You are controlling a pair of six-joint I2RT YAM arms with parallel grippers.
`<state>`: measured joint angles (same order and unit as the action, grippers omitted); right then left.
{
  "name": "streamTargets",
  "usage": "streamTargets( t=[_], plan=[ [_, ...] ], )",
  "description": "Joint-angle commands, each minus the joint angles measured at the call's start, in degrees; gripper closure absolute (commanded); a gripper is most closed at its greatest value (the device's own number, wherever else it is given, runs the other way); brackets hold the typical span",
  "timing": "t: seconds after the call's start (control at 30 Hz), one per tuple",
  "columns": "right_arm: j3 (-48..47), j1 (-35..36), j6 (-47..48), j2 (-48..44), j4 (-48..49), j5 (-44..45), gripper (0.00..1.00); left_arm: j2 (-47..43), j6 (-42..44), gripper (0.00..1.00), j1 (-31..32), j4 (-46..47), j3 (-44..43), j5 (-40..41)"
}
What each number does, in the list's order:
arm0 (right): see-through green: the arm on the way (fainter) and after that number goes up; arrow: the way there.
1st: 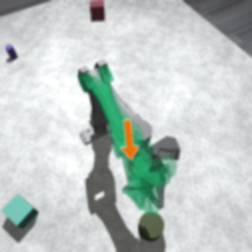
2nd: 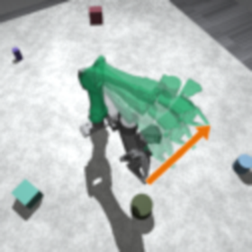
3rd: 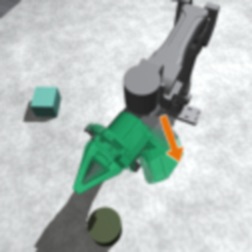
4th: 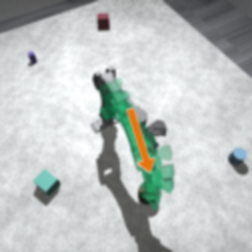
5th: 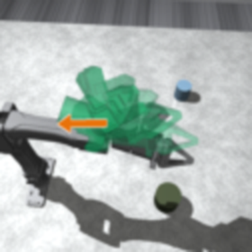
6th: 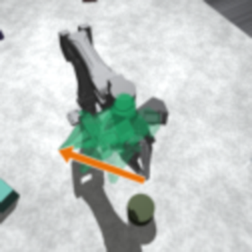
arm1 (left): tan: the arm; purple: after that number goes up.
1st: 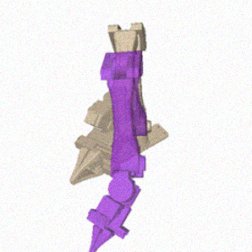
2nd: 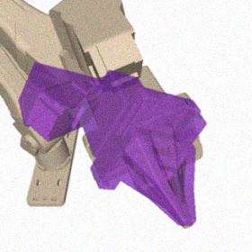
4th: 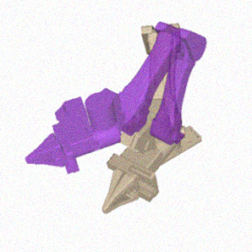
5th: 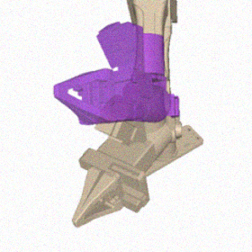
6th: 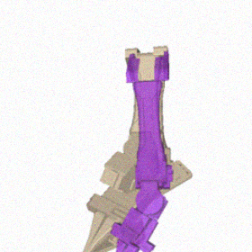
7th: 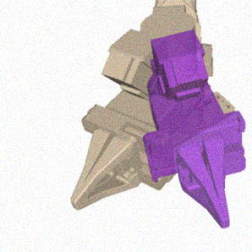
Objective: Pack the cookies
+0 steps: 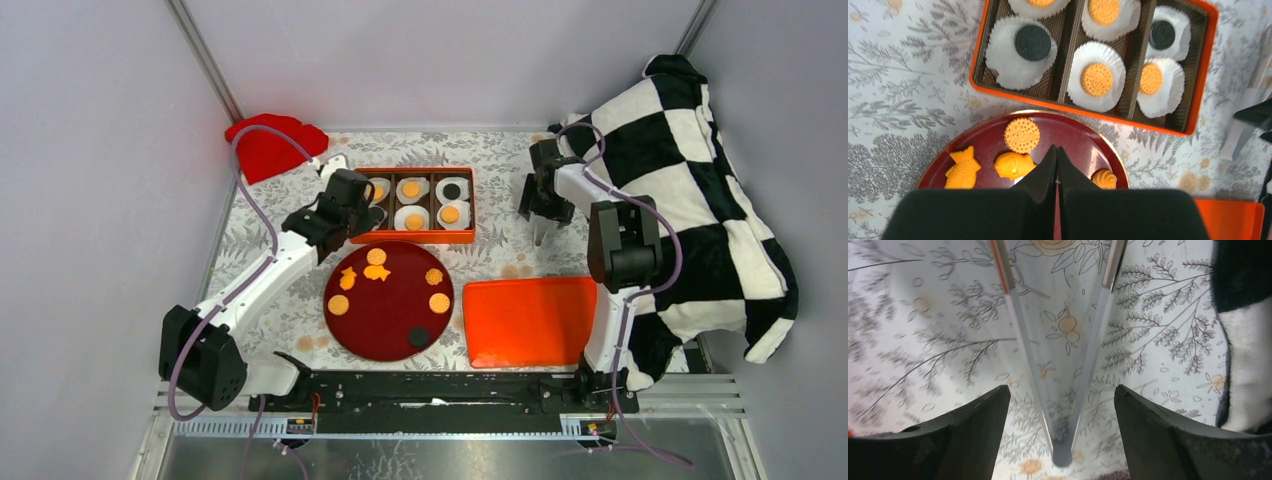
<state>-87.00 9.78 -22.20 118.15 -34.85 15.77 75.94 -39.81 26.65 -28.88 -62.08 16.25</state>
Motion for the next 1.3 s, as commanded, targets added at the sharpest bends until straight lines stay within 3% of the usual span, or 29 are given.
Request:
streamTargets(
  t=[0.0, 0.2, 0.27, 0.43, 0.57, 0.8, 1.03, 1.13, 1.27],
  plan=[
    [1.46, 0.81, 0.13, -11.67, 4.19, -4.27, 0.16, 1.02, -3.06, 1.0, 2.4, 3.12, 3.89, -0.95],
    [5.88, 5.15, 1.34, -21.81, 4.44, -7.45, 0.21, 7.59, -8.17, 1.0, 6.39, 3.52, 5.92, -1.35],
    [8.64, 7.7, 1.54, -24.42, 4.74, -9.22, 0.28, 10.08, -9.27, 1.0, 6.77, 2.8, 5.9, -1.31],
    [16.2, 13.79, 1.54, -28.8, 4.74, -12.02, 0.57, 14.64, -11.46, 1.0, 7.4, 2.78, 5.89, -2.05],
    [22.0, 15.88, 1.38, -31.82, 3.54, -13.54, 0.57, 17.04, -13.74, 1.0, 9.65, 2.66, 7.02, -5.44],
    [25.72, 18.28, 0.89, -35.44, -3.84, -14.94, 0.47, 16.8, -17.84, 1.0, 18.43, 1.98, 10.93, -7.33],
    [34.32, 33.02, -7.46, -41.1, -3.74, -17.84, 0.48, 12.92, -15.4, 1.0, 19.4, -2.42, 6.4, -0.1],
    [36.16, 39.98, -11.22, -40.6, -3.35, -16.4, 0.48, 11.16, -13.88, 1.0, 19.4, -4.02, 3.69, 3.35],
    [37.08, 44.03, -13.1, -37.34, -1.64, -15.01, 0.48, 8.08, -12.4, 1.0, 19.4, -4.77, 2.2, 6.74]
  ],
)
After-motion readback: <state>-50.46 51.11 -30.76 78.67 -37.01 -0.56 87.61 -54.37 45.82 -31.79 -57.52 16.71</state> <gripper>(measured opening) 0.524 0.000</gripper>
